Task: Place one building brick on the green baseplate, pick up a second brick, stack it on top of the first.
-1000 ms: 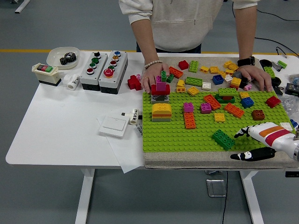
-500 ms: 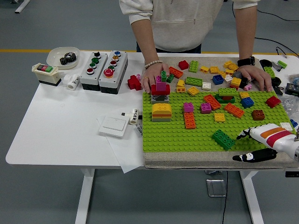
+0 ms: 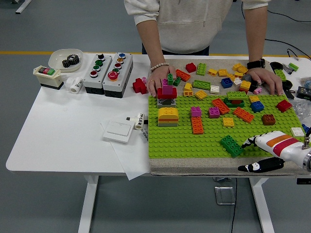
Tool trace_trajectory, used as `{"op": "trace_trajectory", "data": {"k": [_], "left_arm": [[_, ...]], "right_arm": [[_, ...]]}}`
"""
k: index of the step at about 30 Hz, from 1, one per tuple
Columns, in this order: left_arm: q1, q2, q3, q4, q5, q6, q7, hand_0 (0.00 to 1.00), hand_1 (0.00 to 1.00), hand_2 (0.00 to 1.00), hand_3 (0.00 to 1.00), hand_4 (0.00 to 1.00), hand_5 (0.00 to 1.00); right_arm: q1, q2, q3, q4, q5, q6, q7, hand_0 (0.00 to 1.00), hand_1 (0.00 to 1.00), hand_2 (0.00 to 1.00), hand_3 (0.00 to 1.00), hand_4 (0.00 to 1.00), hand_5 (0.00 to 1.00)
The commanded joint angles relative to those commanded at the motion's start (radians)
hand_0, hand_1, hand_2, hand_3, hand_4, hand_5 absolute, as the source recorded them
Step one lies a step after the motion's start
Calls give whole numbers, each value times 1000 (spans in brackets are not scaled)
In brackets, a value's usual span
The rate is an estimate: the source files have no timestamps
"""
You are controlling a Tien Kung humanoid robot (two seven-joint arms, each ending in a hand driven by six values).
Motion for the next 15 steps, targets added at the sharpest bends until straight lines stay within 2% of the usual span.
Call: {"op": "trace_trajectory", "data": {"k": [15], "left_arm": [[3, 0, -6, 1, 13, 1, 5, 824, 792, 779, 601, 678, 683]], "right_arm": [[3, 2, -18, 31, 9, -2, -4, 712, 707, 748, 763, 998, 998]]}}
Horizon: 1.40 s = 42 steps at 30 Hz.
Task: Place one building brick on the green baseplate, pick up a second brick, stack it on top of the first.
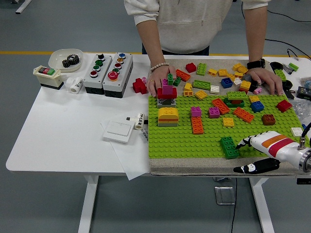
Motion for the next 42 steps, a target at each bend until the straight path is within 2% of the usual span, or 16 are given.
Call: {"op": "trace_trajectory", "data": {"k": [13, 18, 19, 25, 26, 27, 33, 42], "left_arm": [[6, 1, -9, 1, 18, 1, 7, 824, 792, 779, 601, 677, 681], [7, 2, -12, 1, 23, 1, 7, 824, 792, 779, 601, 677, 681], [7, 2, -11, 1, 22, 0, 7, 824, 791, 778, 601, 678, 682], [5, 2, -8, 1, 18, 0, 5, 824, 791, 778, 601, 678, 682], [5, 2, -8, 1, 17, -1, 5, 824, 790, 778, 601, 678, 682], [5, 2, -7, 1, 16, -1, 4, 824, 790, 778, 601, 678, 682], [2, 1, -3, 1, 8, -1, 2, 823, 791, 778, 601, 678, 682], [1, 1, 3, 1, -3, -2, -2, 823, 791, 778, 601, 676, 680]], "right_arm": [[-17, -1, 54, 18, -23, -13, -20, 713, 706, 748, 763, 998, 998], [-51, -19, 91, 78, -10, -22, -19, 713, 706, 748, 763, 998, 998], [-56, -23, 94, 93, -6, -23, -19, 636, 669, 728, 748, 998, 998], [-79, -42, 94, 172, 29, -24, -12, 636, 669, 728, 748, 998, 998], [-82, -43, 93, 182, 34, -24, -9, 562, 635, 699, 722, 998, 998], [-84, -44, 92, 192, 40, -25, -6, 562, 635, 699, 722, 998, 998], [-84, -48, 71, 195, 69, -23, 10, 547, 621, 690, 714, 998, 998], [-97, -58, 24, 195, 95, 5, 8, 534, 609, 684, 711, 998, 998]]}}
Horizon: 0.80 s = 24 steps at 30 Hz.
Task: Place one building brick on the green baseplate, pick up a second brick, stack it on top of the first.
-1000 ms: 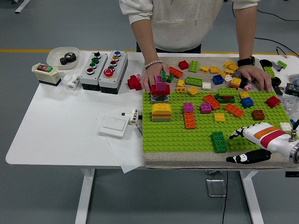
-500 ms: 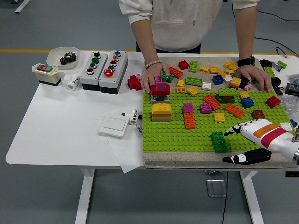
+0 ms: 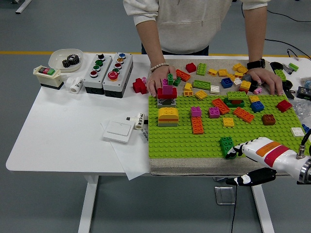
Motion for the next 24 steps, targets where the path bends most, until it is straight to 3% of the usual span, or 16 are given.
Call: {"op": "trace_trajectory", "data": {"k": [9, 24], "left_arm": [[-1, 0, -1, 0, 1, 0, 1, 823, 789, 777, 602, 677, 679], [-1, -1, -2, -2, 2, 1, 3, 822, 788, 776, 602, 676, 678]], "right_arm": [[11, 18, -40, -5, 21, -4, -1, 544, 618, 685, 711, 998, 998], [41, 61, -75, -89, 39, -21, 0, 554, 627, 693, 724, 998, 998]]}}
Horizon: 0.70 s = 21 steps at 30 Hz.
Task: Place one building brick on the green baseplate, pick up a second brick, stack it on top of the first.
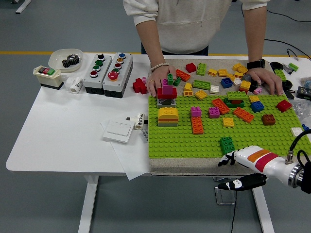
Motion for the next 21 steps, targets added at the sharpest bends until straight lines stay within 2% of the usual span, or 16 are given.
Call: {"op": "trace_trajectory", "data": {"k": [8, 21], "left_arm": [[0, -1, -3, 0, 4, 1, 2, 822, 787, 776, 601, 676, 677], [5, -1, -14, 1, 25, 4, 12, 822, 788, 777, 601, 677, 677]], "right_arm": [[11, 13, -3, -24, -3, -7, -2, 600, 657, 707, 735, 998, 998], [23, 21, -8, -34, 4, -4, -1, 604, 661, 712, 739, 998, 998]]}}
